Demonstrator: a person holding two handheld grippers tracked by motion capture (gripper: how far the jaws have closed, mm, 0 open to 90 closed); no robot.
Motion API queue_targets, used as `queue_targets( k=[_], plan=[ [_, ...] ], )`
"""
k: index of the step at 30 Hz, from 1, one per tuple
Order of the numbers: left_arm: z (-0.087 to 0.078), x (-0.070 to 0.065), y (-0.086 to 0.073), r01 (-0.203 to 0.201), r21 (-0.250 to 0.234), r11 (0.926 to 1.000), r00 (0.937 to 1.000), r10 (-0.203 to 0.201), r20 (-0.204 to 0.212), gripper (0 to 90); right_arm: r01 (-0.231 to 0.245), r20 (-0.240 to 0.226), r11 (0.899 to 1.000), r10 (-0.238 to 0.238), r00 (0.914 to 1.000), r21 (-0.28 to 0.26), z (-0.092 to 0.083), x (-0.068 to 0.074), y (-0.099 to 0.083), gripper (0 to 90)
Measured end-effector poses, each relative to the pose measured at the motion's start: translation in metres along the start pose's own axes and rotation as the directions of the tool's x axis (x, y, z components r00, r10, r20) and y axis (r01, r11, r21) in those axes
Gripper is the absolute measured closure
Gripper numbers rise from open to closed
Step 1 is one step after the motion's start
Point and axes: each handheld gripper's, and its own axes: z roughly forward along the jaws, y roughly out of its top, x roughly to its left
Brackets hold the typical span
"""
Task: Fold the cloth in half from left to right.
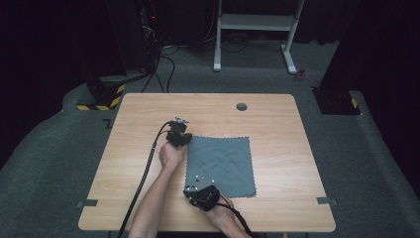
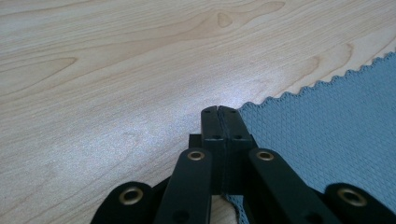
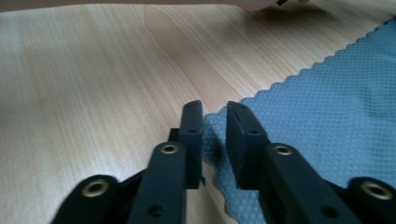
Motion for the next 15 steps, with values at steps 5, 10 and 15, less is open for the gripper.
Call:
queue_targets(
  k=[5,10,15],
  plan=[
    [-0.0002,0.0009,0.0002,-0.003,0.004,1.0000,1.0000,0.003,0.003,89.9,-0.016,0.001,1.000,0.016,0.9999,0.024,0.0062,-0.0009,0.0027,71.5],
    [-0.0003,0.0017,0.0005,0.003,0.005,1.0000,1.0000,-0.003,0.007,90.0,0.021,0.047,0.999,-0.023,0.9986,0.042,0.0068,0.0019,0.0050,89.3],
    [-0.0041,0.0046,0.0025,0.020,-0.017,0.9996,0.9994,-0.020,0.030,90.0,0.025,0.057,0.999,-0.027,0.9980,0.048,0.0071,0.0031,0.0066,90.0]
  ],
)
